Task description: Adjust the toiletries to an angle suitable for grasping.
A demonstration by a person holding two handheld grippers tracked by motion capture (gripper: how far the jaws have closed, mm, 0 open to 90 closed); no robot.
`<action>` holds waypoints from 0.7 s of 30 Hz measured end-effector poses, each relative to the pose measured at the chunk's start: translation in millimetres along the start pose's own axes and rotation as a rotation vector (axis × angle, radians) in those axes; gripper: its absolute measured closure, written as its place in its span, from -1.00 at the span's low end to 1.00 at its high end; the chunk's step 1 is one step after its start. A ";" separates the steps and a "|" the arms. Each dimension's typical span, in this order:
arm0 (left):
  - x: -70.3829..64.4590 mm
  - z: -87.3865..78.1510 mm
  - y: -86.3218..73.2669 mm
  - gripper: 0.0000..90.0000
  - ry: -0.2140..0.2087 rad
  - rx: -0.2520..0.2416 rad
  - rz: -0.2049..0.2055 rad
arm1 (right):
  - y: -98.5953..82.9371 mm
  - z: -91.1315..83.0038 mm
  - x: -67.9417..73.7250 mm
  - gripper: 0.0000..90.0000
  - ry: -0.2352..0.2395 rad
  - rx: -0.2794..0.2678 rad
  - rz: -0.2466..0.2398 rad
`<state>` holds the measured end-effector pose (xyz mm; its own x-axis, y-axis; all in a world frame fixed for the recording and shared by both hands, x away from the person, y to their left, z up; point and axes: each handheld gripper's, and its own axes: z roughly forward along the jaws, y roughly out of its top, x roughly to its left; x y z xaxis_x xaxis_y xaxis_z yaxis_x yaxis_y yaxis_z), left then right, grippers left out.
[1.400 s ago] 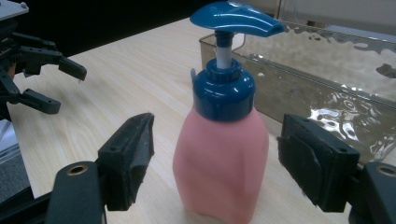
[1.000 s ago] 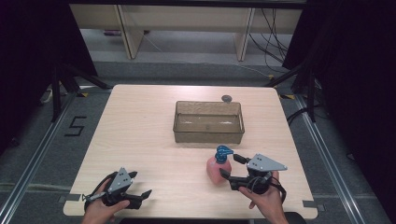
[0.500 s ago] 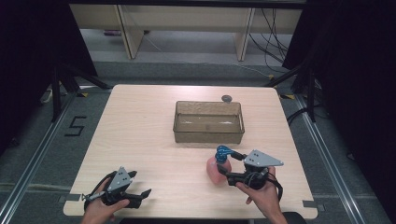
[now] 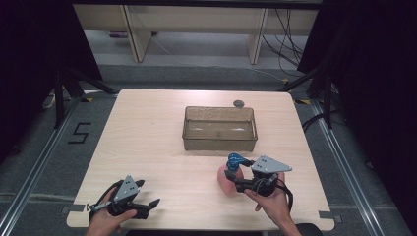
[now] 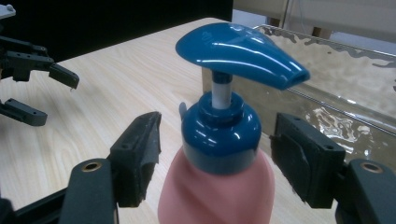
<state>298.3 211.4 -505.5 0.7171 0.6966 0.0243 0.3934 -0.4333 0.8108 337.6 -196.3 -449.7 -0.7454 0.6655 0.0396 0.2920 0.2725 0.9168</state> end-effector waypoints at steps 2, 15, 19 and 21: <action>0.6 -0.3 0.2 -0.67 0.003 0.008 0.010 | 0.1 2.6 -0.6 -0.21 0.005 -0.001 0.003; -2.0 0.2 -0.9 -0.67 -0.010 -0.004 -0.003 | 0.0 9.8 -3.3 -0.11 0.006 -0.004 -0.011; -1.8 -0.9 -0.6 -0.67 -0.009 -0.005 -0.001 | -0.5 12.2 -3.9 -0.08 0.009 -0.003 0.002; -1.9 -1.3 -0.1 -0.67 -0.007 -0.012 0.000 | -1.0 13.9 -3.5 -0.06 0.011 -0.010 0.001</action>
<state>296.1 210.8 -504.9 0.7212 0.6924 0.0204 0.3861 -0.4263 0.8181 348.2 -189.2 -456.3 -0.7516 0.6581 0.0452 0.2871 0.2646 0.9206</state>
